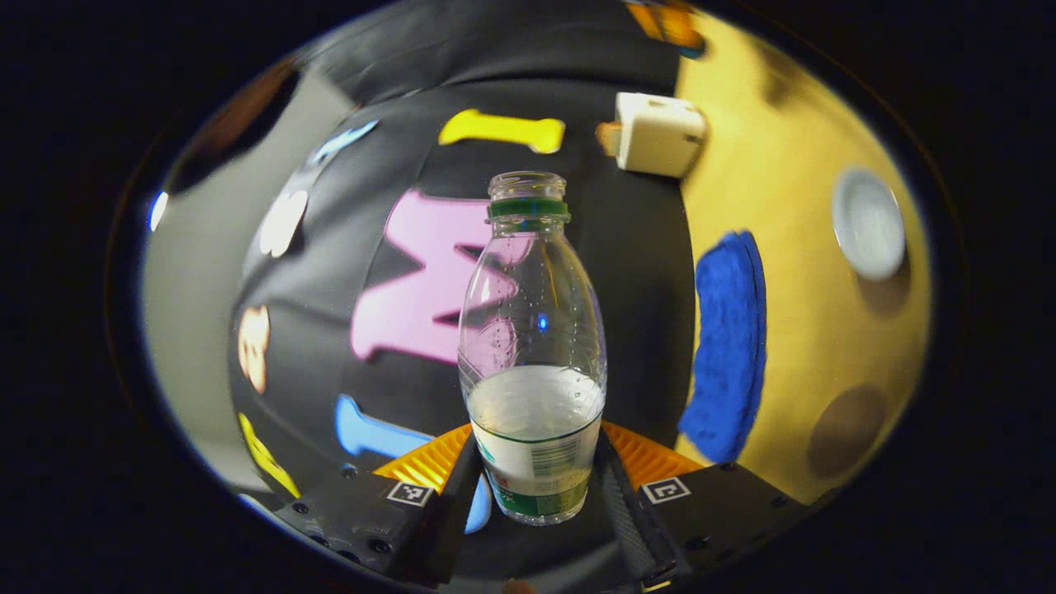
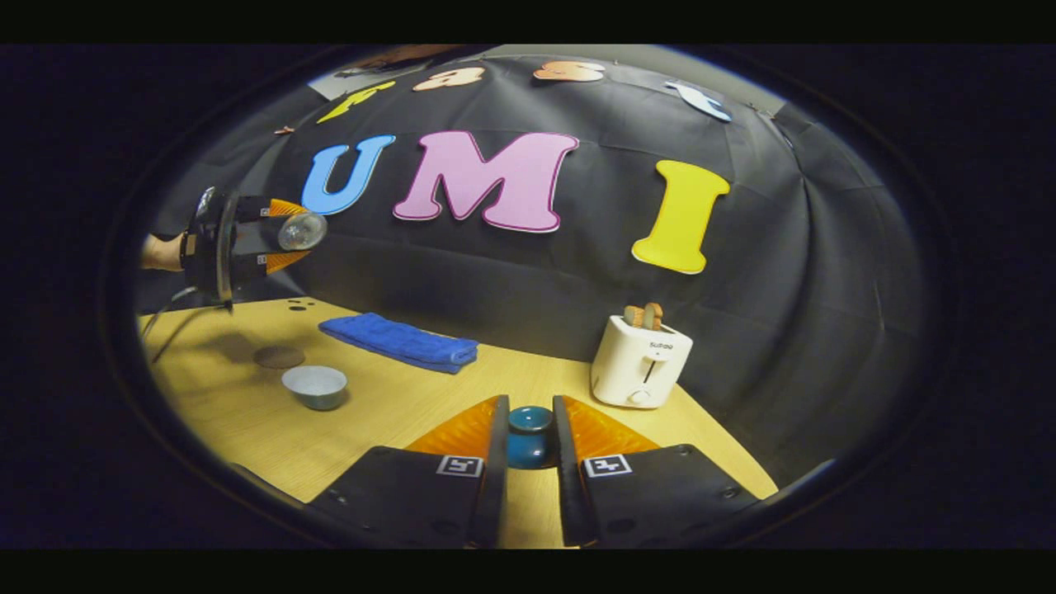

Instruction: Open the teacup lid with one hand, grasp the water bottle and pour water into the teacup with the other hand; after pouring, place the water bottle on the coaster and then close the teacup lid.

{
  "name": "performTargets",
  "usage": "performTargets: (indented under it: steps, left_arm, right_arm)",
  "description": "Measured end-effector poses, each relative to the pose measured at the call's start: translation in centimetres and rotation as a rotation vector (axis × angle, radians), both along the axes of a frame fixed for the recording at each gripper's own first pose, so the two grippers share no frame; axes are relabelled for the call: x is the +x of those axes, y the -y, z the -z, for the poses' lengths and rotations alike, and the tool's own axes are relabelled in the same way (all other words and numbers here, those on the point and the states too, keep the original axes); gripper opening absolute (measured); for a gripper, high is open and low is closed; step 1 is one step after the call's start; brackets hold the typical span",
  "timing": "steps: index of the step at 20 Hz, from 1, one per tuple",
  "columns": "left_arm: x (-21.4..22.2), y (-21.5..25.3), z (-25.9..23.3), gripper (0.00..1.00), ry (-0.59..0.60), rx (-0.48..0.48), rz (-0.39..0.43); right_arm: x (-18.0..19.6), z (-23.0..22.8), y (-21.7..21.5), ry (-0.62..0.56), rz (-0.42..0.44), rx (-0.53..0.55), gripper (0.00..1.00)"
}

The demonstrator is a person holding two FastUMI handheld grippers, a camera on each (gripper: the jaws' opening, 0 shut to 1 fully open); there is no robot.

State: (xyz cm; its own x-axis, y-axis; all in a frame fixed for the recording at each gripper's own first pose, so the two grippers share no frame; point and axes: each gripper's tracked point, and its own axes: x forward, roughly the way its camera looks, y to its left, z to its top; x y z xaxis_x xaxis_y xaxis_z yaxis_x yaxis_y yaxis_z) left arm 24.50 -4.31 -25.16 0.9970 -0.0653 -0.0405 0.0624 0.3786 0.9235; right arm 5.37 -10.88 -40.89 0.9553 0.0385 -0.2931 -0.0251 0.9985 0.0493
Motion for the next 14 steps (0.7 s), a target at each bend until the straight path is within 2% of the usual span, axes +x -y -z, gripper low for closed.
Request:
performTargets:
  steps: [3, 5, 6, 8, 14]
  left_arm:
    - [-1.4, -0.4, 1.3, 0.76, -0.125, -0.509, -0.026]
    - [-2.0, 0.0, 2.3, 0.76, -0.175, -0.782, -0.033]
    - [-2.1, 0.1, 2.5, 0.76, -0.195, -0.882, -0.040]
    - [-2.0, -0.2, 3.4, 0.76, -0.228, -1.034, -0.075]
    - [-2.6, -1.1, 9.7, 0.77, -0.311, -1.260, -0.169]
  right_arm:
    - [0.1, 0.1, -0.3, -0.004, -0.003, 0.006, 0.34]
    - [0.1, 0.1, -0.5, -0.008, -0.007, 0.008, 0.34]
    - [0.1, 0.1, -0.7, -0.008, -0.009, 0.010, 0.34]
    - [0.2, 0.0, -0.9, -0.008, -0.013, 0.015, 0.34]
    - [0.4, -0.1, -1.6, -0.008, -0.024, 0.021, 0.34]
